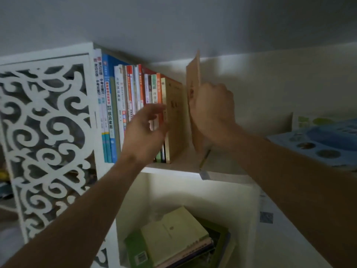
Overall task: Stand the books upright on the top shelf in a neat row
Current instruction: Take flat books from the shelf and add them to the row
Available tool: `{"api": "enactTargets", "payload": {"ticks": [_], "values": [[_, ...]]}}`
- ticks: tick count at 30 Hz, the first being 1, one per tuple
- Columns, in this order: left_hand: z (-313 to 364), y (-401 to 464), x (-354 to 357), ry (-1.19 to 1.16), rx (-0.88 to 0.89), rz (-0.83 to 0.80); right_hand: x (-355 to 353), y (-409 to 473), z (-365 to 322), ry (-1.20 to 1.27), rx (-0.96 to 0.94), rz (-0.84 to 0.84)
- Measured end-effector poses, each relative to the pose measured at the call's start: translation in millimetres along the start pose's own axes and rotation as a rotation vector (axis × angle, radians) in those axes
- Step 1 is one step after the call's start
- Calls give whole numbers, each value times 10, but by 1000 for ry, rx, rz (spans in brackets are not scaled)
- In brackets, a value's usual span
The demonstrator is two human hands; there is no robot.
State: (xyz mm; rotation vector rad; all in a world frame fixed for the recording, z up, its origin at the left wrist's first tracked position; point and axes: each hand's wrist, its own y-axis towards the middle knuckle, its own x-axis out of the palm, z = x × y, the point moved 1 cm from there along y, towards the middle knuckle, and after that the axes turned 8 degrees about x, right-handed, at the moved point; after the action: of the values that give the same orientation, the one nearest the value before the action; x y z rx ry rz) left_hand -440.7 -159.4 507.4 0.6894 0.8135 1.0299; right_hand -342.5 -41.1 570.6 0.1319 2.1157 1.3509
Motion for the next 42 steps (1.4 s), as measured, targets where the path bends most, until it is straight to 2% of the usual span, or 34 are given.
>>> {"api": "enactTargets", "payload": {"ticks": [2, 4, 8, 10, 12, 16, 20, 24, 26, 28, 30, 35, 39, 40, 42], "values": [[-117, -127, 35, 119, 35, -67, 137, 22, -172, 118, 78, -55], [-144, -239, 82, 160, 165, -104, 317, -24, -245, 233, 61, -143], [-398, -262, 175, 428, 391, -145, 690, -141, -114, 463, 7, -583], [-590, -259, 181, 533, 421, -175, 807, -174, -16, 588, 9, -792], [-713, -261, 174, 551, 436, -194, 841, -222, 10, 585, -23, -906], [-798, -228, 184, 617, 445, -171, 909, -234, -11, 552, -111, -872], [-785, -242, 206, 601, 450, -177, 831, -252, -13, 610, -68, -772], [-607, -272, 337, 570, 398, -26, 810, -225, 10, 466, 15, -572], [-556, -236, 433, 532, 350, 48, 793, -225, -32, 459, -11, -613], [-494, -166, 461, 348, 266, 107, 777, -214, -61, 476, -50, -700], [-458, -95, 441, 214, 226, 142, 740, -212, -64, 504, -52, -705], [-432, -157, 427, 308, 288, 129, 701, -287, -98, 485, -46, -625], [-386, -186, 398, 297, 229, 133, 580, -386, -157, 544, -83, -621], [-352, -178, 350, 301, 201, 156, 551, -385, -126, 570, -67, -652], [-268, -165, 255, 384, 157, 150, 550, -309, -12, 735, 83, -653]]}}
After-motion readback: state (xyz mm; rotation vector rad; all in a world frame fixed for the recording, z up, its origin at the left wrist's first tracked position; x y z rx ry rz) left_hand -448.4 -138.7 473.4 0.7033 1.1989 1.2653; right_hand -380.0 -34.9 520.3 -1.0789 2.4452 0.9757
